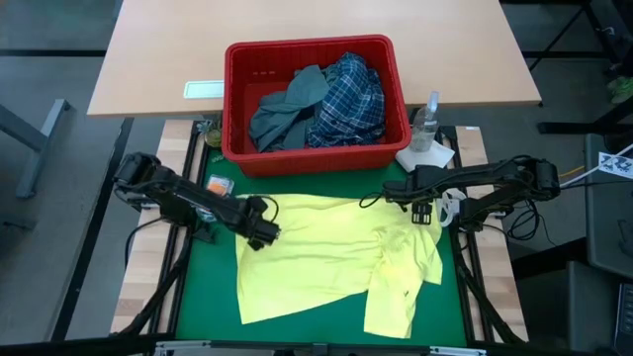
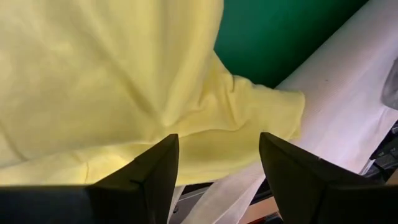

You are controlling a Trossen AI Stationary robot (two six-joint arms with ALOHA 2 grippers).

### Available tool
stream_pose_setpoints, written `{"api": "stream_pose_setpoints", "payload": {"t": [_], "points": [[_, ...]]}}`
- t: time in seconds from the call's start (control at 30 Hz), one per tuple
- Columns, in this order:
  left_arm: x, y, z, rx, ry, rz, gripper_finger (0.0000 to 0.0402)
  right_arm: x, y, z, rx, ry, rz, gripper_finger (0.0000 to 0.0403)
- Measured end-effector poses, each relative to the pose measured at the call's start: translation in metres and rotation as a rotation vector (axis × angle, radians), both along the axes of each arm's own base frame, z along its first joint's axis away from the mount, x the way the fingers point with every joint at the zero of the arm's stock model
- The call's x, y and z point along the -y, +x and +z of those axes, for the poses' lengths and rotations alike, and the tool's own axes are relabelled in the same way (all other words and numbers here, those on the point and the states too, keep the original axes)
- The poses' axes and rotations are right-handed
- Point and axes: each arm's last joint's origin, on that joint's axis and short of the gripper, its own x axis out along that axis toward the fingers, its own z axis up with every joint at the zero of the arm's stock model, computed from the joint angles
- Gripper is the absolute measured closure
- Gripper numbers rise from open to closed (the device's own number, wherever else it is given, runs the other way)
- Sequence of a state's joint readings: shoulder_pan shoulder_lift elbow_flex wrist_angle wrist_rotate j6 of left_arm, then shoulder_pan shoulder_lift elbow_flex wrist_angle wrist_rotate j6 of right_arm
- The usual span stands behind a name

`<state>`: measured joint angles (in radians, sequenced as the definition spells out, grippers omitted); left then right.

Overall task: Fold Laundry from Bin
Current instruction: Fold the yellow shirt

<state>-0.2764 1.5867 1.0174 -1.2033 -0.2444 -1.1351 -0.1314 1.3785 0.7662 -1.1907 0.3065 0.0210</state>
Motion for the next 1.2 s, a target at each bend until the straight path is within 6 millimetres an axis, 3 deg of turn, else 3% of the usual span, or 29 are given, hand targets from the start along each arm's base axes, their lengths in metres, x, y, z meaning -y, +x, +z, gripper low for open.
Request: {"api": "stream_pose_setpoints", "payload": {"t": [0.17, 0.37, 1.07, 1.2], "points": [[0.02, -0.005, -0.009, 0.076, -0.003, 0.032, 0.0296, 0.0, 0.0, 0.0, 0.002, 0.0, 0.001, 0.0178], [0.031, -0.007, -0.02, 0.162, -0.008, 0.059, 0.0296, 0.0, 0.001, 0.0, 0.011, 0.004, 0.002, 0.0178], [0.025, -0.024, -0.056, 0.208, -0.025, 0.13, 0.0296, 0.0, 0.001, 0.0, 0.013, 0.008, 0.001, 0.0178], [0.025, -0.022, -0.055, 0.208, -0.028, 0.127, 0.0317, 0.0, 0.001, 0.0, 0.013, 0.01, 0.001, 0.0178]]}}
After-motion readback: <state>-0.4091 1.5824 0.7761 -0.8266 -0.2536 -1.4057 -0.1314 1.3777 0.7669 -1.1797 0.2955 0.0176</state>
